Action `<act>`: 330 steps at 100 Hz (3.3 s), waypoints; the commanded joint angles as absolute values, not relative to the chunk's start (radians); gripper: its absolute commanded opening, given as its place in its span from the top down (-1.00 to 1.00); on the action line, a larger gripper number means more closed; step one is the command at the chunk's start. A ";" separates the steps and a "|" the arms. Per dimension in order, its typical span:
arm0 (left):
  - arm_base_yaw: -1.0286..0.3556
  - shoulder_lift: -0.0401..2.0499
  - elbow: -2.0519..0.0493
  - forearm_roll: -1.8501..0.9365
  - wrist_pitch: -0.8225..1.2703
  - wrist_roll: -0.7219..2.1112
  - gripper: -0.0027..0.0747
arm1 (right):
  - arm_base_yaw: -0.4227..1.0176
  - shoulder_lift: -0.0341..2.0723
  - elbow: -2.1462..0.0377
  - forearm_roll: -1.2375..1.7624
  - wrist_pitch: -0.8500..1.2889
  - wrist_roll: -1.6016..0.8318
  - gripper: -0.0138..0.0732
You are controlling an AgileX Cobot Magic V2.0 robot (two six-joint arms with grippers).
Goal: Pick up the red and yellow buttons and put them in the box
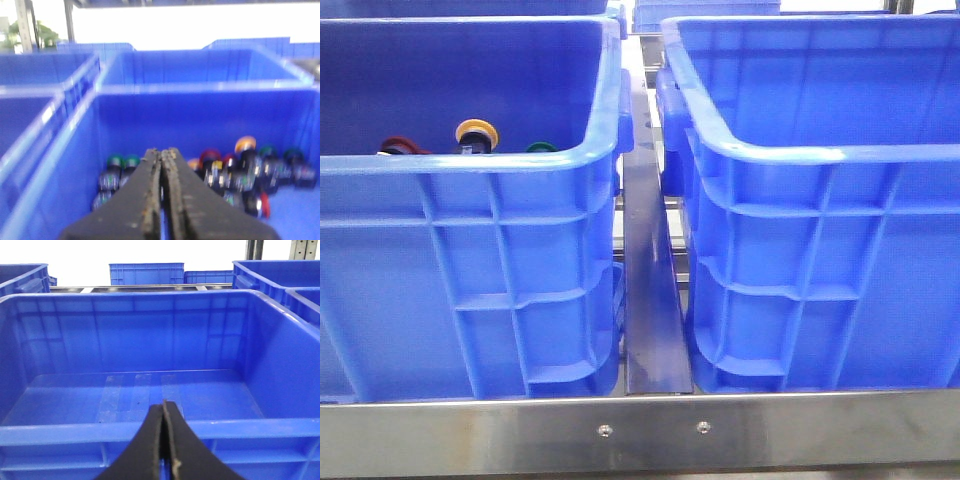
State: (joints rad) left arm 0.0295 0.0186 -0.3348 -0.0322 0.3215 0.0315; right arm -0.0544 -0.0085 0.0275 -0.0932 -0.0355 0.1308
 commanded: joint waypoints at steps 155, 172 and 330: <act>-0.162 1.519 -1.404 -0.049 0.981 -0.057 -0.37 | -0.053 -0.031 0.032 -0.100 -0.109 0.127 0.84; -0.162 1.650 -1.497 -0.049 1.026 -0.059 -0.37 | -0.053 -0.031 0.032 -0.100 -0.109 0.127 0.84; -0.224 1.329 -1.225 -0.063 0.643 -0.051 0.80 | -0.053 -0.031 0.032 -0.100 -0.109 0.127 0.84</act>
